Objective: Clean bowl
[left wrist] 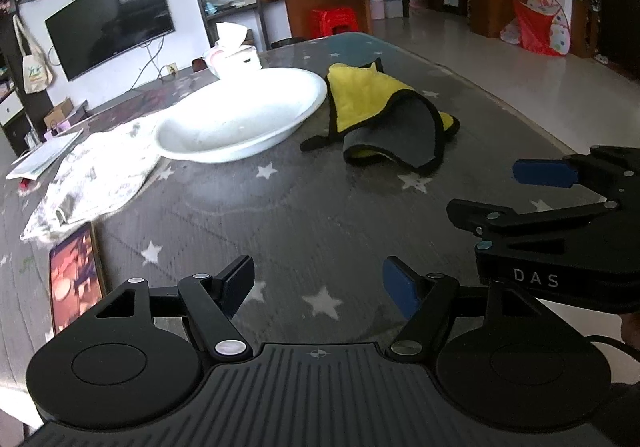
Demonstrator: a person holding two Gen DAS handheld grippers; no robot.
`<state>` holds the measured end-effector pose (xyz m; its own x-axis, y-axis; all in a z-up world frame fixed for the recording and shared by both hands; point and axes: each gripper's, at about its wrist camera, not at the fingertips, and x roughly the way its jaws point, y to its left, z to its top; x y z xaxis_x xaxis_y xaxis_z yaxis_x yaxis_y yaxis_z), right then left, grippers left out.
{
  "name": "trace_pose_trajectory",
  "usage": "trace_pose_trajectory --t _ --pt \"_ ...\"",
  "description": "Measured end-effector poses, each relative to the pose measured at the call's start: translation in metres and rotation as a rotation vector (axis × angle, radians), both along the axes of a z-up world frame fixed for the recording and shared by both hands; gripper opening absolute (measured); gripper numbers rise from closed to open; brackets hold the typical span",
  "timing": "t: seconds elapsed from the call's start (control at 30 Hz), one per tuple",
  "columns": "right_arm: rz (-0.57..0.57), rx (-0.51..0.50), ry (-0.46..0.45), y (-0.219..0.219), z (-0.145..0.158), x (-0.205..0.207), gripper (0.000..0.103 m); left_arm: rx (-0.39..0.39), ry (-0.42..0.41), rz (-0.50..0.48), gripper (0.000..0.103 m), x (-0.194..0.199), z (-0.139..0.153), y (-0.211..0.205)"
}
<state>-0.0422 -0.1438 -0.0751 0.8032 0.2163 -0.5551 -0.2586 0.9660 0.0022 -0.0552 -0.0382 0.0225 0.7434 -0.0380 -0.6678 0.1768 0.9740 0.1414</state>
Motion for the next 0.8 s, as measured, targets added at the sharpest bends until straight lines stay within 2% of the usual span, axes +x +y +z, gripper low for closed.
trace_pose_trajectory --t 0.27,0.67,0.8 --pt "-0.009 -0.005 -0.008 -0.005 -0.001 -0.018 0.071 -0.007 0.005 0.013 0.072 -0.011 -0.001 -0.004" --pt "0.008 0.002 0.002 -0.005 -0.003 -0.013 0.071 -0.024 0.035 0.023 0.072 -0.005 -0.006 -0.001" --pt "0.009 0.01 0.008 -0.006 -0.005 -0.006 0.076 -0.011 0.032 0.032 0.072 0.0 -0.006 -0.001"
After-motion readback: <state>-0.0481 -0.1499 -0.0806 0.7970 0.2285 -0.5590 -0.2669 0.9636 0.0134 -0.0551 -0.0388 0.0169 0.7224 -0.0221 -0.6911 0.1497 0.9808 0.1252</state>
